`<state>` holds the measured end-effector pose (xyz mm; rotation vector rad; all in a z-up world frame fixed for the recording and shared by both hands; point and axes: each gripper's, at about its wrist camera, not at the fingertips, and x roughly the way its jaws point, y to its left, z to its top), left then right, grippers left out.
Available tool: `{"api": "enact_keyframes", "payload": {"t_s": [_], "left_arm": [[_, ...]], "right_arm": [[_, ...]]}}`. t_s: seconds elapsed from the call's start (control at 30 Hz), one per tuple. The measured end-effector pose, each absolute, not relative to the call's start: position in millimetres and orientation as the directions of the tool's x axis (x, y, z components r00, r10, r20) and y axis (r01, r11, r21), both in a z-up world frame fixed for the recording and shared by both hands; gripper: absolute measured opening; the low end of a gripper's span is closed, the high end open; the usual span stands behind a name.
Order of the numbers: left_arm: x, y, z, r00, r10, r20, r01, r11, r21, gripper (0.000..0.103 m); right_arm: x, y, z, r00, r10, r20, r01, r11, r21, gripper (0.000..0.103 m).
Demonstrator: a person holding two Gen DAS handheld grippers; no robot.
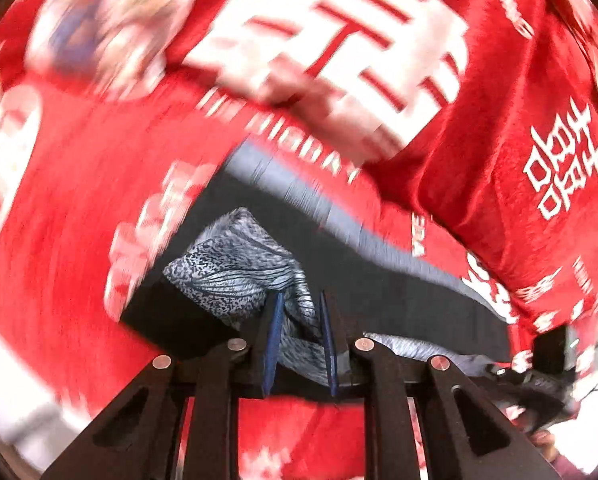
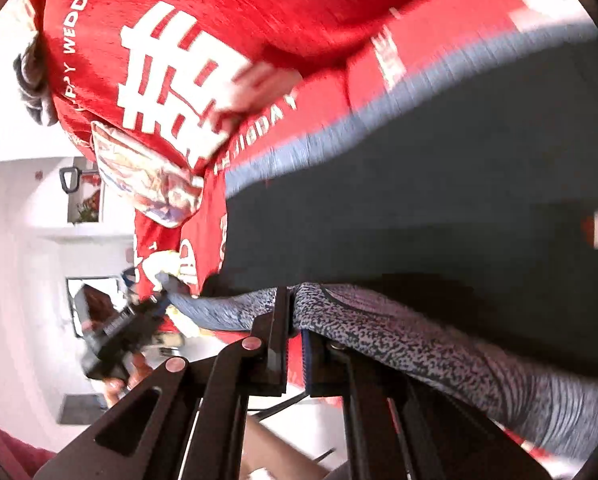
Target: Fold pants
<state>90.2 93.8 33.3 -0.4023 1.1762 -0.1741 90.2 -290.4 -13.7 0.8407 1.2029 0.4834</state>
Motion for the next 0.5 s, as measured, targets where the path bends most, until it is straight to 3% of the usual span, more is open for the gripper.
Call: {"api": "enact_keyframes", "payload": {"t_s": [0.13, 0.27, 0.3, 0.33, 0.37, 0.47, 0.5], "left_arm": [[161, 64, 12, 0.424, -0.253, -0.87, -0.004, 0.959, -0.282, 0.021], [201, 53, -31, 0.399, -0.128, -0.908, -0.049, 0.986, -0.16, 0.024], [206, 53, -44, 0.374, -0.079, -0.924, -0.077, 0.99, -0.116, 0.031], [206, 56, -52, 0.356, -0.047, -0.933, -0.101, 0.991, -0.089, 0.054], [204, 61, -58, 0.347, -0.017, -0.938, -0.13, 0.989, -0.066, 0.066], [194, 76, -54, 0.339, 0.009, -0.941, -0.168, 0.985, -0.051, 0.066], [190, 77, -49, 0.339, 0.01, -0.941, -0.164, 0.985, -0.049, 0.066]], "right_arm": [[163, -293, -23, 0.324, 0.715, -0.62, 0.085, 0.631, 0.771, 0.005], [219, -296, -57, 0.316, 0.7, -0.641, 0.131, 0.637, 0.76, 0.005], [229, -294, -67, 0.307, 0.691, -0.655, 0.149, 0.644, 0.75, 0.007], [237, -292, -77, 0.292, 0.674, -0.679, 0.174, 0.661, 0.73, 0.01], [241, -290, -86, 0.275, 0.658, -0.701, 0.194, 0.677, 0.71, 0.01], [244, -292, -98, 0.275, 0.654, -0.705, 0.236, 0.665, 0.709, 0.016], [243, -294, -94, 0.287, 0.66, -0.695, 0.235, 0.655, 0.719, 0.033]]}}
